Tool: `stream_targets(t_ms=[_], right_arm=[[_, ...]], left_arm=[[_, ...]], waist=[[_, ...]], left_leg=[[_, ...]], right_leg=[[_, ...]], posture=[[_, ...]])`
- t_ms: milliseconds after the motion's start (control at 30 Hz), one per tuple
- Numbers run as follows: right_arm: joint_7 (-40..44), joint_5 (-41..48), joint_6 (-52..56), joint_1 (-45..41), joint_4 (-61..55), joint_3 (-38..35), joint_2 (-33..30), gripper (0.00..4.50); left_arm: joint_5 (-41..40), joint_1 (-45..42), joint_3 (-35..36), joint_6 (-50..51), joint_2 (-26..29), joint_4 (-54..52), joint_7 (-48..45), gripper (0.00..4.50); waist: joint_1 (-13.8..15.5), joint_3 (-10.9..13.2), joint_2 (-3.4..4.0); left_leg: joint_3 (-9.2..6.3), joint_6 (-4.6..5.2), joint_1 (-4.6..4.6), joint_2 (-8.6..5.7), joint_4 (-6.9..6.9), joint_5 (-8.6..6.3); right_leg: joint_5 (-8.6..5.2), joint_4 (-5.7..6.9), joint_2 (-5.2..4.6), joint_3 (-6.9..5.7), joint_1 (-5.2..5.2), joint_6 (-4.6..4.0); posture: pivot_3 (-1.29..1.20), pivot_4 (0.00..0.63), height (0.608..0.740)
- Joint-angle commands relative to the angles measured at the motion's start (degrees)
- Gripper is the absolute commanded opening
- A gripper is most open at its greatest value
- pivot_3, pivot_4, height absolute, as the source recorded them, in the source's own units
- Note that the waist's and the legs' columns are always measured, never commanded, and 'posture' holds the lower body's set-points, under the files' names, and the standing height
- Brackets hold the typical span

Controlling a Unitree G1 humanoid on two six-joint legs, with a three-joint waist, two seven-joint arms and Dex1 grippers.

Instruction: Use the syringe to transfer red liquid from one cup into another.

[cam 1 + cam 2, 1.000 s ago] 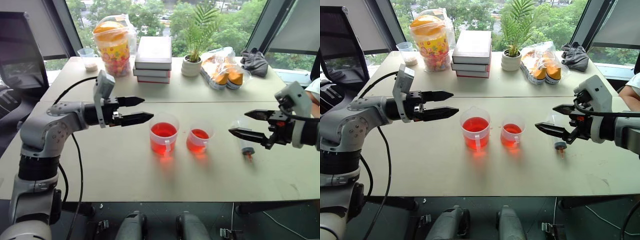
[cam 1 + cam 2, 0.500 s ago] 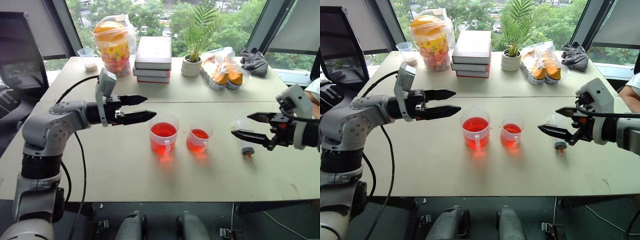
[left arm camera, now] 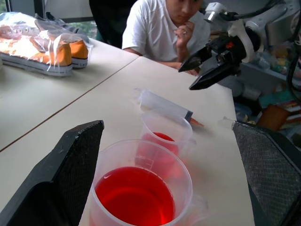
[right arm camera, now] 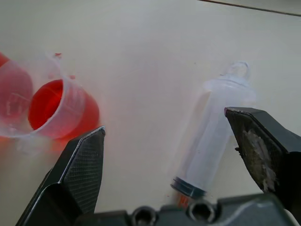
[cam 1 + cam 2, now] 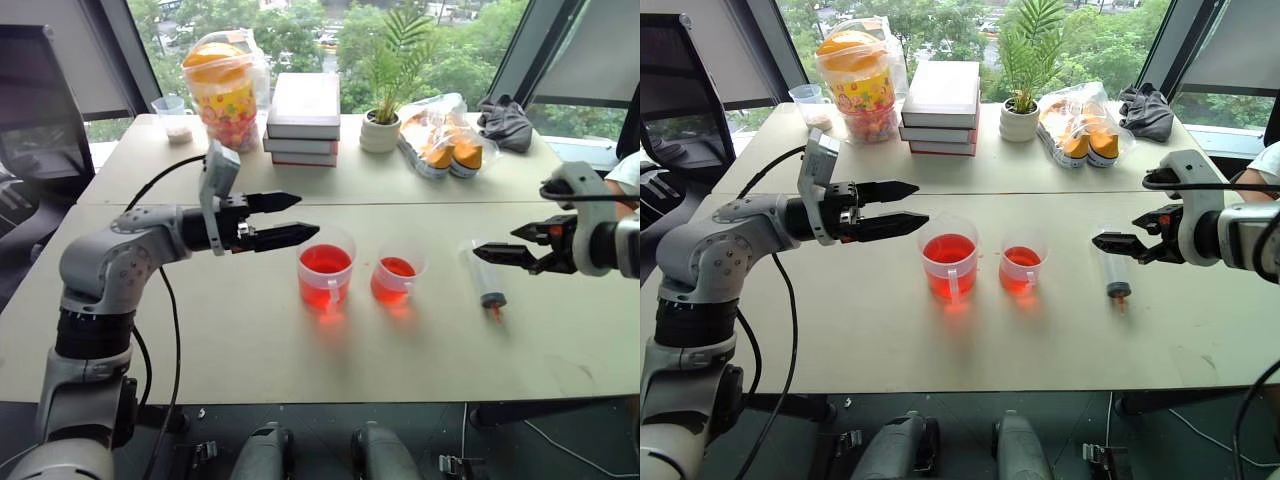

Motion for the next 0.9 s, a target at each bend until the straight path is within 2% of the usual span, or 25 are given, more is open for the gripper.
stream_targets(t_ms=[33,267,533,600,667,767,800,900], right_arm=[[-3.9,-5.5,2.7,-7.1,11.2,3.4,3.4,4.45],[-3.3,-14.1,-2.8,-15.4,32.0,12.0,9.5,4.45],[3.4,-21.4,-10.5,-19.7,45.0,20.0,13.9,4.45],[4.9,-22.9,-11.8,-20.4,46.8,21.0,14.5,3.94],[6.2,-24.1,-12.7,-21.2,47.9,21.6,14.9,3.17],[7.8,-25.7,-13.3,-22.0,49.1,22.0,15.4,1.61],[8.2,-26.1,-13.3,-22.0,49.1,22.0,15.6,1.38],[9.4,-27.2,-12.9,-22.0,48.1,21.9,15.1,1.37]], left_arm=[[0.2,-0.4,0.1,-1.8,-0.7,-0.9,0.1,4.50],[0.6,0.5,0.1,-3.2,-1.8,-1.0,0.6,4.50],[0.2,2.9,1.4,-3.7,-1.1,-3.2,2.1,4.50],[0.0,3.1,1.6,-3.6,-1.4,-3.6,2.7,4.50],[-0.2,3.2,1.7,-3.6,-1.5,-3.9,3.0,4.50],[-0.3,3.5,1.5,-3.8,-1.5,-4.0,3.1,4.50],[-0.3,3.6,1.5,-3.8,-1.5,-4.1,3.1,4.50],[-0.6,3.2,1.4,-3.7,-1.6,-4.2,2.9,4.50]], waist=[[0.0,0.0,0.00],[0.1,0.0,0.00],[-0.2,0.0,0.00],[-0.1,0.0,0.00],[-0.1,0.0,0.00],[-0.1,0.0,0.00],[-0.1,0.0,0.00],[0.0,0.0,0.00]], left_leg=[[0.00,0.00,-0.02,0.00,-0.02,0.00],[0.02,0.00,-0.08,-0.05,-0.10,0.00],[0.05,0.01,-0.06,-0.06,-0.09,-0.01],[0.05,0.01,-0.05,-0.05,-0.09,-0.01],[0.04,0.01,-0.06,-0.05,-0.10,-0.01],[0.05,0.01,-0.06,-0.05,-0.08,-0.01],[0.05,0.01,-0.06,-0.05,-0.08,-0.01],[0.04,0.01,-0.06,-0.05,-0.08,-0.01]], right_leg=[[0.00,-0.01,0.00,0.00,-0.03,0.00],[0.01,-0.05,0.04,-0.03,-0.08,0.01],[0.01,-0.02,0.12,-0.01,-0.08,0.02],[0.01,-0.02,0.13,-0.01,-0.08,0.02],[0.01,-0.02,0.14,-0.01,-0.08,0.02],[0.01,-0.02,0.13,-0.01,-0.07,0.02],[0.02,-0.02,0.13,-0.01,-0.07,0.02],[0.02,-0.02,0.13,-0.01,-0.07,0.02]], posture=[[0.00,0.150,0.740],[0.00,0.150,0.740],[0.00,0.150,0.740],[0.00,0.150,0.740],[0.00,0.150,0.740],[0.00,0.150,0.740],[0.00,0.150,0.740],[0.00,0.150,0.740]])
